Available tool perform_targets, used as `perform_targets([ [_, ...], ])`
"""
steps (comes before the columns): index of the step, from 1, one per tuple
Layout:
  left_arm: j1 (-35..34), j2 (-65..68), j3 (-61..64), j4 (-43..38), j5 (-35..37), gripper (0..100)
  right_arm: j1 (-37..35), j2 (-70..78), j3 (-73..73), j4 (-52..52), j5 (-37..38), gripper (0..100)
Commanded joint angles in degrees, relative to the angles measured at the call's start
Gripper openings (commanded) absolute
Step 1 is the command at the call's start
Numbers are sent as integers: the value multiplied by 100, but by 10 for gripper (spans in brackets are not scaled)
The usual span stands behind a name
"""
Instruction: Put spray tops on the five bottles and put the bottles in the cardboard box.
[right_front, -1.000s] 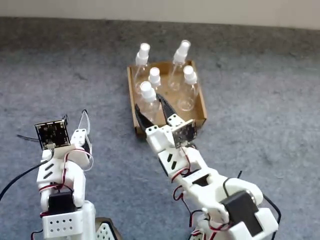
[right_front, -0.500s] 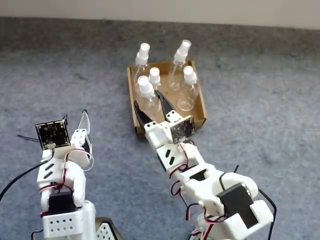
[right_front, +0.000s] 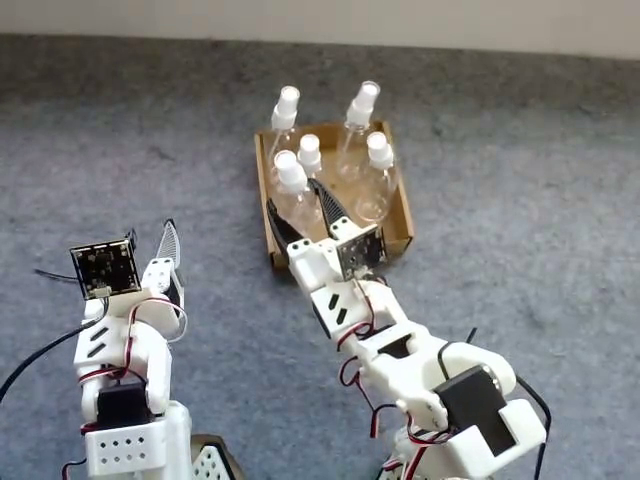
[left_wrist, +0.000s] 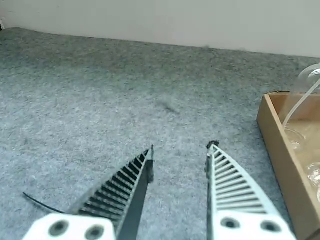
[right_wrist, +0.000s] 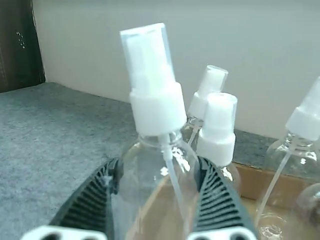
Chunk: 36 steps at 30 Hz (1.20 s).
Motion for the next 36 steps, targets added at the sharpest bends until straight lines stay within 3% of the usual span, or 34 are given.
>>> perform_targets([
  [1,-13,-13,-13,-141,-9,165,92,-48,-330,57,-9,5],
  [21,92,-48,84,-176,-9,165,84,-22,-444,75,-35,5],
  [36,92,-48,101,-176,-9,165,84,936,-453,-462,-9,5],
])
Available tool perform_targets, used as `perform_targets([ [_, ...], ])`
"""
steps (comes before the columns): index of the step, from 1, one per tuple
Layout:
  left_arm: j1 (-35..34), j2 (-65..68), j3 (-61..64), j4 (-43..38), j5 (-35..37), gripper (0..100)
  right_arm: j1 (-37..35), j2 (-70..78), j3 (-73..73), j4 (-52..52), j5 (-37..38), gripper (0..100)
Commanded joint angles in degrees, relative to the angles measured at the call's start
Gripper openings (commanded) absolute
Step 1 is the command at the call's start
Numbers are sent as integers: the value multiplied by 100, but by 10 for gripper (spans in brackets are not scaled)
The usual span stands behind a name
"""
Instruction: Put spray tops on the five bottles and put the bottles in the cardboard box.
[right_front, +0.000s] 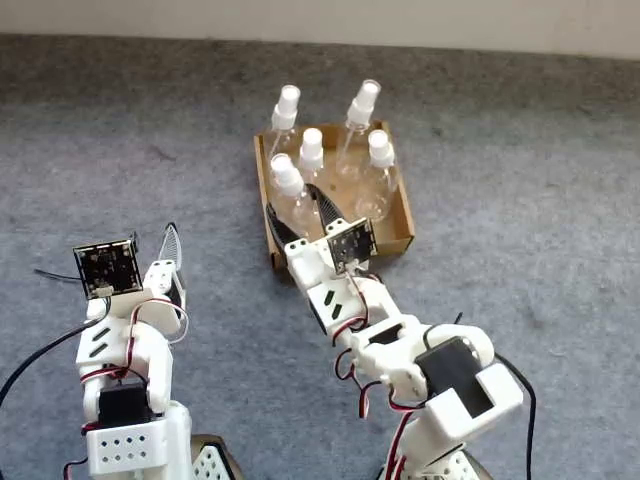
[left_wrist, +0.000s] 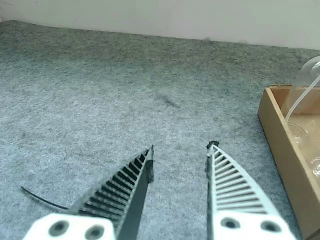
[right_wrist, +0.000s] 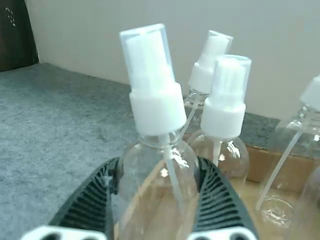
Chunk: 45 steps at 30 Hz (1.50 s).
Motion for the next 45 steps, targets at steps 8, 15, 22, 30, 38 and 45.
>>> perform_targets([
  [8,92,-48,-31,-176,-9,165,22,-48,-40,-180,-9,64],
  [15,92,-48,-22,-176,-9,165,22,-40,-31,-171,-9,149],
  [22,92,-48,-22,-176,-9,165,22,-40,-31,-171,-9,152],
  [30,92,-48,-13,-176,-9,165,4,-48,127,-180,316,153],
  [38,92,-48,-13,-176,-9,165,-110,-40,145,-180,316,257],
  [45,92,-48,-13,-176,-9,165,-110,-48,145,-180,316,260],
])
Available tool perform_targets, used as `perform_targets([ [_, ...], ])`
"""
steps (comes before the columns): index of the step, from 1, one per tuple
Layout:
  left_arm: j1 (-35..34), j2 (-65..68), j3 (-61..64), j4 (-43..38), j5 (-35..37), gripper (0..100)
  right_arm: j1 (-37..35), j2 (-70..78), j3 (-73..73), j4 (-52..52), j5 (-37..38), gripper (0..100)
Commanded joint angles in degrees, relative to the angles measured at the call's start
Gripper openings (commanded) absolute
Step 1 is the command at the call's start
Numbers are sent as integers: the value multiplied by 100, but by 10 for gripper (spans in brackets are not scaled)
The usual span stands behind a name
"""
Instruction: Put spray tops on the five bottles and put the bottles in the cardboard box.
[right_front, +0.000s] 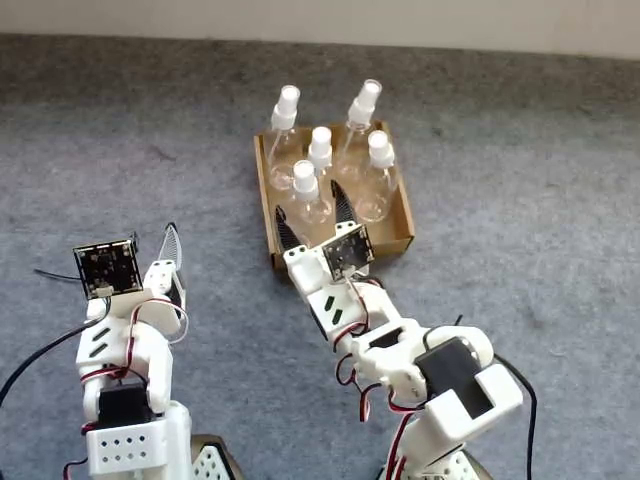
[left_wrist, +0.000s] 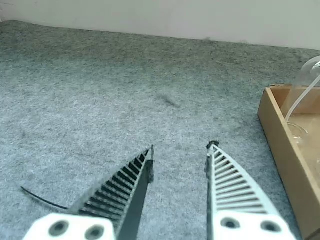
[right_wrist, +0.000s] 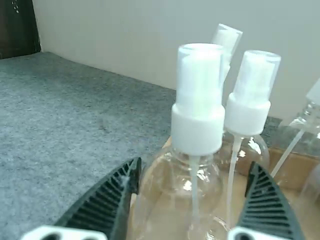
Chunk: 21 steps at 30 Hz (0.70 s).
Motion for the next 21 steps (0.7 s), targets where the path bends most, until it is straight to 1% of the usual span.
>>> perform_targets([
  [1,92,-48,-13,-176,-9,165,-66,-57,-22,-145,62,260],
  [9,92,-48,-13,-176,-9,165,-48,-75,-57,-145,79,263],
  [14,92,-48,-13,-176,-9,165,-57,-629,-22,-127,79,263],
  [15,92,-48,-13,-176,-9,165,-57,-787,-13,-48,79,263],
  [19,92,-48,-13,-176,-18,165,-75,-1367,-13,901,44,263],
  [21,92,-48,-13,-176,-18,165,-145,-1622,-13,1147,44,263],
])
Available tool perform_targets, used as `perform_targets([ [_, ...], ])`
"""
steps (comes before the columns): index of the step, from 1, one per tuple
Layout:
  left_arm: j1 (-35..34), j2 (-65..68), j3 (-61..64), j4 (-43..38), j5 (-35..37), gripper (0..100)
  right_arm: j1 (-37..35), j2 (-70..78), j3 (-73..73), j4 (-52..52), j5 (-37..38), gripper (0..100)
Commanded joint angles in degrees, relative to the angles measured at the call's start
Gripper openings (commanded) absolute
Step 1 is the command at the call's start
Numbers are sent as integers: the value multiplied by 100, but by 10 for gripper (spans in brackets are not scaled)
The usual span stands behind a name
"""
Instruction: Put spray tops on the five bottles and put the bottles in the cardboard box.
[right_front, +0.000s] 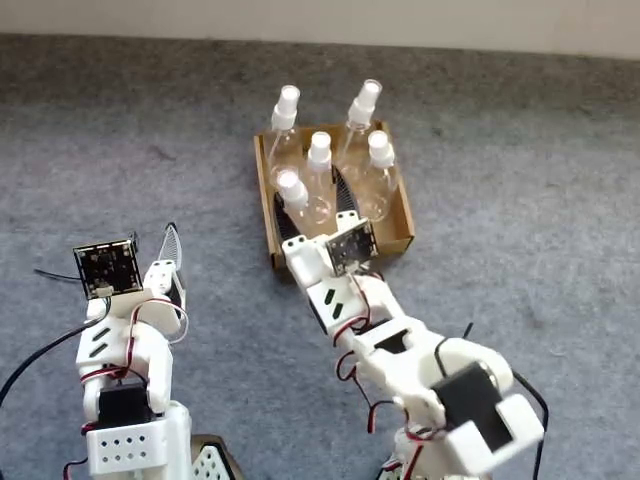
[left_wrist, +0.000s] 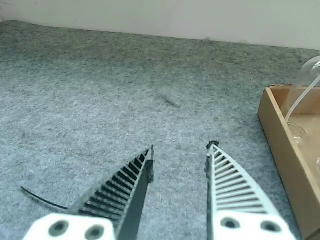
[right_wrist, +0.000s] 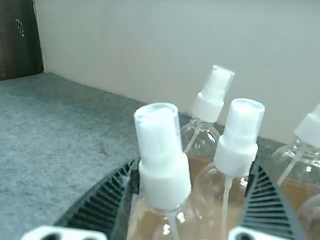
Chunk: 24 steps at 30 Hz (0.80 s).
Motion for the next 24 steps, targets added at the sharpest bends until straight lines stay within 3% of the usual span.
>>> perform_targets([
  [1,92,-48,-13,-176,-18,165,-180,-655,-13,435,44,263],
  [11,92,-48,-13,-176,-18,165,-593,-2273,154,2580,70,263],
  [21,66,-57,-13,-176,-18,165,-549,-5745,585,6624,53,258],
  [24,66,-57,-13,-176,-18,164,-391,-6782,760,7732,53,189],
])
